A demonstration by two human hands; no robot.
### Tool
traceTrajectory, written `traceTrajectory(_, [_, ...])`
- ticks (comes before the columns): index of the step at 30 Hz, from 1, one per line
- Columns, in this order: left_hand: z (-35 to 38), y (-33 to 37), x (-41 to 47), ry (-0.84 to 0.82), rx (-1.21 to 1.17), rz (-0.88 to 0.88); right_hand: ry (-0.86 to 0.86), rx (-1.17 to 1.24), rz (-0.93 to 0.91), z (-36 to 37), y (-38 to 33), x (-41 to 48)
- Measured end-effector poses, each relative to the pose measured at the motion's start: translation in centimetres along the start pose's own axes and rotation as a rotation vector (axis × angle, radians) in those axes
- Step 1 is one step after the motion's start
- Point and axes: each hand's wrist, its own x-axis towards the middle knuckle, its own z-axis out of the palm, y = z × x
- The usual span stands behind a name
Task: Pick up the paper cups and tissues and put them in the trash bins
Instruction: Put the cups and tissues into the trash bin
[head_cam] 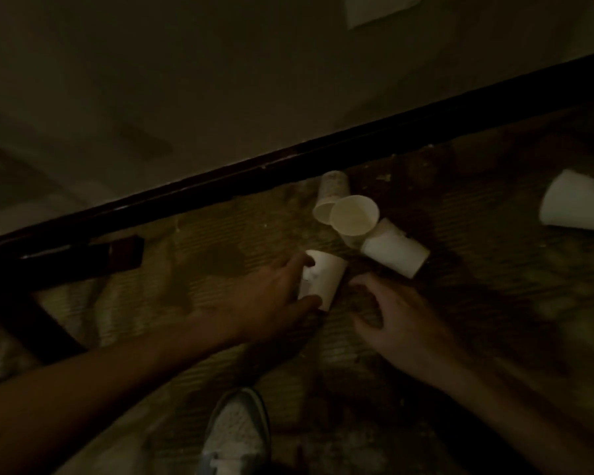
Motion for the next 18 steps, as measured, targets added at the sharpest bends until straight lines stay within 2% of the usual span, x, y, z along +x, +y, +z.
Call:
traceTrajectory(4, [3.3,-2.3,1.7,0.096,-0.326,-0.093,-0.093,0.027,0.101,1.9,0.5,2.3])
traceTrajectory(9, [5.1,-3.0,3.9,0.011,-0.571,-0.081,-0.073,0.097,0.181,3.6,1.0,3.5])
traceTrajectory(11, [5.5,-3.3,4.3,-0.029,-0.641,-0.058,-0.091,0.076,0.207,3.9,1.1,3.6])
traceTrajectory(14, [5.8,-3.6,4.7,-0.002,-0.694,-0.034,-0.096,0.058,0.217,4.2,0.8,3.6])
traceTrajectory(18, [6.2,-3.7,4.8,0.048,-0.789,-0.023,-0.064,0.201,0.276,4.4,-0.1,4.0])
